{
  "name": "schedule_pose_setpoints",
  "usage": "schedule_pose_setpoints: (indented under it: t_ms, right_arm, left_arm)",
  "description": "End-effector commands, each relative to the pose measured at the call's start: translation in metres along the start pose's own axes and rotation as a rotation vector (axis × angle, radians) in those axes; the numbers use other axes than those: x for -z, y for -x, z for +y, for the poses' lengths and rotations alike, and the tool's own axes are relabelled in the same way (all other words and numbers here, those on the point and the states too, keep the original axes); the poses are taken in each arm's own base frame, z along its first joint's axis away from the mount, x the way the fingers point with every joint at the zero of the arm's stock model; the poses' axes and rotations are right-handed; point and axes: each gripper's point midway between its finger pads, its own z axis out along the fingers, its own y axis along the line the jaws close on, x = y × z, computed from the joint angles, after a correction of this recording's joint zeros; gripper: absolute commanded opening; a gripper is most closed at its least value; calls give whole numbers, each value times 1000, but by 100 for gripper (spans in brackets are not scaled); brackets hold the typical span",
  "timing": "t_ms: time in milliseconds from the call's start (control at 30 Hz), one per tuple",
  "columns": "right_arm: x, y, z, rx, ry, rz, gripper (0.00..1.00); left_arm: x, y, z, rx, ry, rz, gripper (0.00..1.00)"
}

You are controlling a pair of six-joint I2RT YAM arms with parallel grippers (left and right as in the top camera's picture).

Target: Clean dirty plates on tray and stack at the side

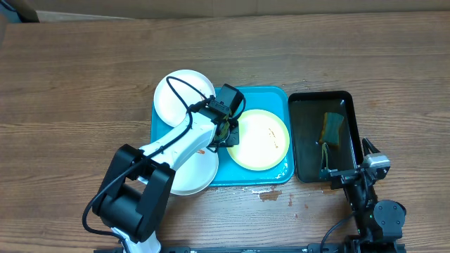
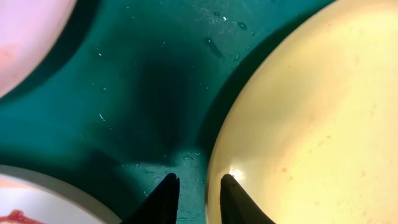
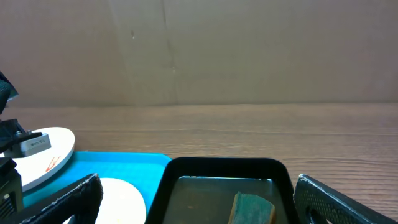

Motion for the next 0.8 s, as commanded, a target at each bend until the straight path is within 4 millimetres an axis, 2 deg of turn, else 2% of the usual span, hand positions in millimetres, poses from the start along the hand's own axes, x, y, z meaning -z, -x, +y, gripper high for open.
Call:
schedule_pose_setpoints:
  t_ms: [0,200,233,333,367,400,500,600,767]
  right_arm:
    - [-1,-3,6,3,36,3,100]
    - [0,4,14,-94,79,-16,100]
    - [2,13,15,-166,85,-27,100]
    - [8,46,20,-186,101,-84,100]
    - [10,59,21,-182,103,-103,100]
    - [14,81,22,-180,104,-118,100]
    - [12,105,24,-184,91,-53,100]
    - [-2,108,22,-151,64,111,100]
    - [-36,86,5,-129,-36,467,100]
  left_arm:
    - [-7,-7,-2,-8,8,20,25]
    - [-7,-6,-3,-8,5,16,26]
    - [-7,-5,-4,-8,2,12,26]
    - [-7,-5,-4,-8,2,12,27]
    - [-7,-5,-4,-8,3,12,27]
    - [-7,-5,-4,-8,3,12,30]
    - [-7,-5,-4,-8,3,11,32]
    - [-7,-5,-4,-8,3,11,33]
    - [-7,-5,-4,-8,3,11,35]
